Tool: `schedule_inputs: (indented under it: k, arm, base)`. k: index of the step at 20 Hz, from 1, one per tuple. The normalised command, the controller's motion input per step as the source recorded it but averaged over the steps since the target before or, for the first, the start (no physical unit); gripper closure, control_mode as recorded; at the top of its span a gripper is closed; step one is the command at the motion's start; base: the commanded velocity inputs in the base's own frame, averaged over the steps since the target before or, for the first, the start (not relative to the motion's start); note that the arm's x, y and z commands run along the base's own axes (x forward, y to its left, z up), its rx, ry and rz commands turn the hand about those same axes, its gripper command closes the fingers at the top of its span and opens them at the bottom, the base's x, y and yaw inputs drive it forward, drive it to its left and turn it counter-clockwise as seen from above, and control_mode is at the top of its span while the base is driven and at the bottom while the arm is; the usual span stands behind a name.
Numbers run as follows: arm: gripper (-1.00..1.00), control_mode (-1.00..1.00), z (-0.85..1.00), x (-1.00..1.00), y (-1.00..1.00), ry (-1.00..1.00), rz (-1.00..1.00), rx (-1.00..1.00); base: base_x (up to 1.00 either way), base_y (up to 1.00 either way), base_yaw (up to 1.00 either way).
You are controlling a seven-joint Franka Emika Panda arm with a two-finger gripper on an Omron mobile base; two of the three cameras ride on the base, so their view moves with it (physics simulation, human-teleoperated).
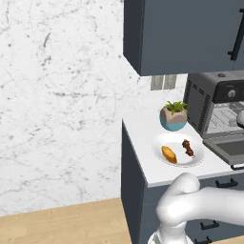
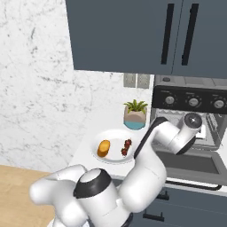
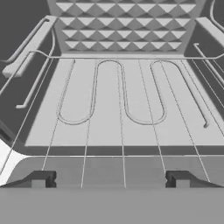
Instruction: Pick up the kebab skewer and baguette bread, and place them inside the toaster oven. Close the toaster oven door and start by setting the timer.
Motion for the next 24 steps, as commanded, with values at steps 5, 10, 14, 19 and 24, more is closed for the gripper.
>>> schedule_inputs:
  k: [5,10,14,19,24]
  arm:
    - [-1.0,-1.0,-0.69,-0.72,-0.03,0.16,0.0,-0.04]
    - [-1.0,-1.0,-0.57,-0.59,0.0,0.15,0.0,-0.04]
    - [-1.0,-1.0,-0.41,-0.44,0.0,0.13,0.0,-0.07]
    - [-1.0,-1.0,-0.08,-0.39,0.02,0.06,0.0,-0.05]
    - [-1.0,-1.0,0.24,-0.73,0.4,0.0,0.0,-0.06]
  base:
    - [0.0,0.0,0.0]
    - [0.0,0.0,0.0]
    - [0.0,0.0,0.0]
    - [0.0,0.0,0.0]
    - [0.0,0.0,0.0]
